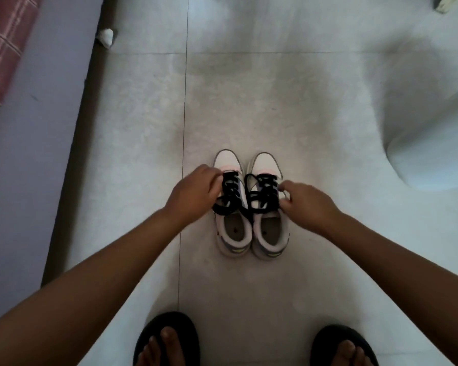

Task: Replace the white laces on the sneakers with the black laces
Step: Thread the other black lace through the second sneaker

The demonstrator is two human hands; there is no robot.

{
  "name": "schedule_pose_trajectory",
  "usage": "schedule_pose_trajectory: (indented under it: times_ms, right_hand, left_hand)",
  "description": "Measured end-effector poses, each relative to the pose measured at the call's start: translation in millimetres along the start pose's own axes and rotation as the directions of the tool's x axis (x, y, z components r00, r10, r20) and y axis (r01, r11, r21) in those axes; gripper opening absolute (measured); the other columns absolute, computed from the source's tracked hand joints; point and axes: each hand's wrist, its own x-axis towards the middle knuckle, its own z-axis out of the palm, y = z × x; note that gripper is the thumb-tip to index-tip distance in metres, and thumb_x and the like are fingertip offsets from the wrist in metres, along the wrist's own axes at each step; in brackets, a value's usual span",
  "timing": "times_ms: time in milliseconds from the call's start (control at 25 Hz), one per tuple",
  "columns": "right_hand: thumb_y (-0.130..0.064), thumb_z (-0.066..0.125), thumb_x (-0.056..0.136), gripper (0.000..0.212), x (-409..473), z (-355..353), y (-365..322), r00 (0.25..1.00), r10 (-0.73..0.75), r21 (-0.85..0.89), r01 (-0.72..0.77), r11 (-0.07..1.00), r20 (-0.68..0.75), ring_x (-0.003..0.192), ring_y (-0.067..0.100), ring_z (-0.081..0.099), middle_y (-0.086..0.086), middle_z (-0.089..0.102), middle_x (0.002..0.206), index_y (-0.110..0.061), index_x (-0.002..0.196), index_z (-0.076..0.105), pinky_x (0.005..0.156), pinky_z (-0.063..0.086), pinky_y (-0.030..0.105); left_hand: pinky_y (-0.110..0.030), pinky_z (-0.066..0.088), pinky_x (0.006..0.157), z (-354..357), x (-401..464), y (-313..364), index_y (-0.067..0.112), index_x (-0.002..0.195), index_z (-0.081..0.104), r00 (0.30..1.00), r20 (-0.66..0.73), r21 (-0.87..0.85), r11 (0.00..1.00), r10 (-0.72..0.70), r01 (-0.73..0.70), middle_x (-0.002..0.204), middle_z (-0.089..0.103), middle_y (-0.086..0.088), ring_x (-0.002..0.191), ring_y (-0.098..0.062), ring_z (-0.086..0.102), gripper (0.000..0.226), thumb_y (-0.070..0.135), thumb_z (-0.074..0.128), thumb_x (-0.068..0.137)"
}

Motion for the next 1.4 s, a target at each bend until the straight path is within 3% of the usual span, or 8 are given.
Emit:
schedule_pose_trajectory:
  times_ms: [160,320,560,800,960,1120,1280,1400]
  right_hand:
    - [-0.013,0.039,0.097,0.042,43.6,-7.9,5.3,0.991,-0.126,-0.001,0.126,0.992,0.043,0.126,0.028,0.043,0.013,0.042,0.141,-0.013,0.138,0.046,0.101,0.038,0.033]
    - [-0.012,0.036,0.096,0.052,45.1,5.6,2.3,0.983,-0.129,-0.171,0.151,0.974,0.134,0.128,0.031,0.037,0.004,0.027,0.151,-0.024,0.146,0.03,0.101,0.039,0.04]
    - [-0.024,0.042,0.098,0.029,44.3,4.0,-3.7,0.989,-0.147,-0.243,0.136,0.96,-0.026,0.101,0.033,0.057,0.01,0.054,0.12,-0.011,0.119,0.057,0.079,0.043,0.036]
    - [-0.009,0.048,0.093,0.021,55.2,4.5,-12.1,0.99,-0.116,-0.223,0.131,0.966,0.079,0.107,0.033,0.044,0.016,0.043,0.121,-0.005,0.114,0.051,0.081,0.04,0.037]
    - [-0.017,0.049,0.095,0.025,66.0,-6.4,-13.1,0.977,0.025,-0.082,-0.008,0.997,0.213,0.111,0.035,0.047,0.02,0.044,0.125,-0.003,0.115,0.056,0.091,0.04,0.035]
    - [-0.019,0.05,0.096,0.016,69.1,-13.5,-6.8,0.938,0.06,0.198,-0.134,0.971,0.342,0.096,0.021,0.05,0.011,0.052,0.115,-0.009,0.103,0.06,0.076,0.041,0.028]
    - [-0.017,0.051,0.096,0.014,64.8,-10.0,-1.8,0.951,0.027,0.314,-0.128,0.941,0.308,0.088,0.016,0.047,0.005,0.052,0.101,-0.007,0.099,0.061,0.059,0.034,0.018]
    - [-0.013,0.053,0.094,0.01,58.9,-0.4,-2.4,0.99,0.022,0.369,-0.073,0.927,0.14,0.085,0.017,0.048,0.008,0.055,0.094,-0.008,0.091,0.06,0.064,0.034,0.024]
  left_hand:
    - [-0.035,0.027,0.111,29.6,30.3,-8.1,0.006,0.145,0.031,0.95,0.305,0.225,0.964,0.07,-0.143,0.155,0.023,-0.01,0.141,-0.023,0.025,0.047,0.023,0.035,0.101]
    - [-0.027,0.019,0.116,40.0,17.6,-18.0,0.007,0.146,0.031,0.966,0.228,0.106,0.984,0.118,-0.145,0.157,0.018,-0.008,0.144,-0.019,0.018,0.048,0.023,0.038,0.101]
    - [-0.026,0.035,0.097,42.1,5.4,-5.4,0.005,0.12,0.061,0.994,0.092,-0.14,0.987,-0.065,0.078,0.135,0.052,-0.008,0.125,-0.022,0.046,0.031,0.021,0.054,0.094]
    - [-0.033,0.043,0.082,40.1,16.8,-5.9,0.004,0.099,0.061,0.994,0.103,-0.003,0.999,-0.045,0.045,0.113,0.053,-0.008,0.105,-0.021,0.048,0.02,0.019,0.065,0.087]
    - [-0.036,0.046,0.081,38.7,28.6,-1.3,0.006,0.097,0.064,0.985,0.111,0.03,0.991,-0.13,0.127,0.115,0.051,-0.006,0.109,-0.02,0.046,0.019,0.023,0.059,0.091]
    - [-0.03,0.04,0.068,43.3,33.0,1.3,0.009,0.105,0.061,0.98,0.175,0.217,0.974,-0.099,0.059,0.12,0.045,-0.005,0.11,-0.02,0.042,0.015,0.016,0.056,0.093]
    - [-0.029,0.036,0.073,42.4,38.4,2.0,0.012,0.103,0.06,0.958,0.174,0.149,0.967,-0.229,0.205,0.12,0.047,-0.004,0.109,-0.021,0.049,0.015,0.022,0.051,0.096]
    - [-0.029,0.036,0.072,40.6,32.3,4.2,0.014,0.099,0.058,0.964,0.132,0.092,0.971,-0.233,0.222,0.117,0.05,-0.002,0.104,-0.019,0.052,0.014,0.024,0.049,0.096]
